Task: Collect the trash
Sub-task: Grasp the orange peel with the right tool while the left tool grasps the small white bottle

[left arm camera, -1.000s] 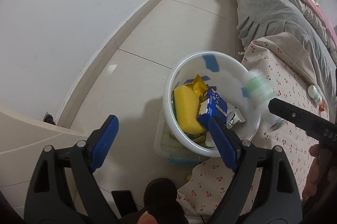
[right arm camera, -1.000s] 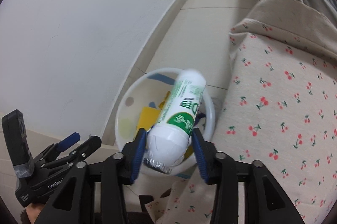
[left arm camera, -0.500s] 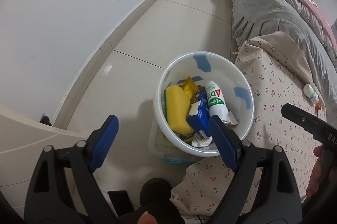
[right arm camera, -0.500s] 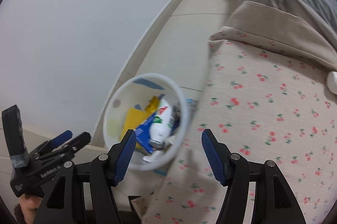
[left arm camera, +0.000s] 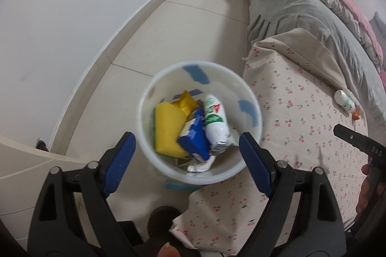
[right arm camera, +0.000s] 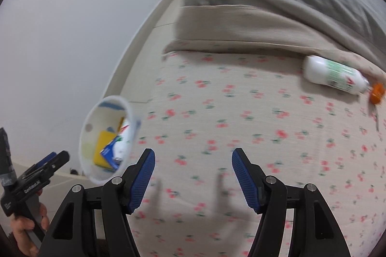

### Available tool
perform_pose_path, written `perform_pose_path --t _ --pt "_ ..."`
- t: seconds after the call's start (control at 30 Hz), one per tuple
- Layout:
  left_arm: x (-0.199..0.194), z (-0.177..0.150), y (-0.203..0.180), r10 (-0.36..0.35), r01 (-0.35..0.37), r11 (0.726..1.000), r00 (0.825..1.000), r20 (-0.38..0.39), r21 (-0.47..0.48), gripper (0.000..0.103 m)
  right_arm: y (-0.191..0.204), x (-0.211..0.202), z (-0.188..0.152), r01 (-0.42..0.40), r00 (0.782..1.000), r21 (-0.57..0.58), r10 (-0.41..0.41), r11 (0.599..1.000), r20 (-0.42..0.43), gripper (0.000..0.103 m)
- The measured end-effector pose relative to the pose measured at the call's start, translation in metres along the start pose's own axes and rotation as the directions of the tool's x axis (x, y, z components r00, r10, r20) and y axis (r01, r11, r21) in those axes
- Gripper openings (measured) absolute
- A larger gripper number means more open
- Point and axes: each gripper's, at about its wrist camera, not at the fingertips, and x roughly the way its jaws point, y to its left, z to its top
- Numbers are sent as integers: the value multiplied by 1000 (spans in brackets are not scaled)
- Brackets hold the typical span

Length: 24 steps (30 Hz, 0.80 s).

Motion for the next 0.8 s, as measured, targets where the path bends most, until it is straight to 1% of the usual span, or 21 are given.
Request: perform_pose_path --t 0.13,0.27,0.37,0.47,0.57,0.67,0.73,0.8 --pt "0 1 -17 -24 24 1000 1000 2 13 87 -41 -11 2 27 1000 86 -28 996 9 68" --pt "2 2 -42 -38 38 998 999 9 48 87 -80 -23 6 76 996 167 -83 983 34 68" --pt "5 3 -60 -45 44 996 999 14 84 87 -116 -33 9 118 990 238 -134 964 51 68" --pt "8 5 -83 -56 52 989 998 28 135 87 -150 -40 13 143 983 294 -170 945 67 68" --pt "12 6 -104 -44 36 979 998 38 199 87 -182 -47 18 145 977 345 -189 927 98 68" --pt "20 9 -129 -27 15 959 999 40 284 87 -213 -54 21 142 970 409 -208 902 122 68" --pt "25 13 -143 -23 7 947 999 45 323 87 -230 -56 22 121 971 456 -201 882 132 67" --pt "30 18 -160 -24 3 934 998 54 356 87 -246 -57 25 99 969 495 -196 863 148 62"
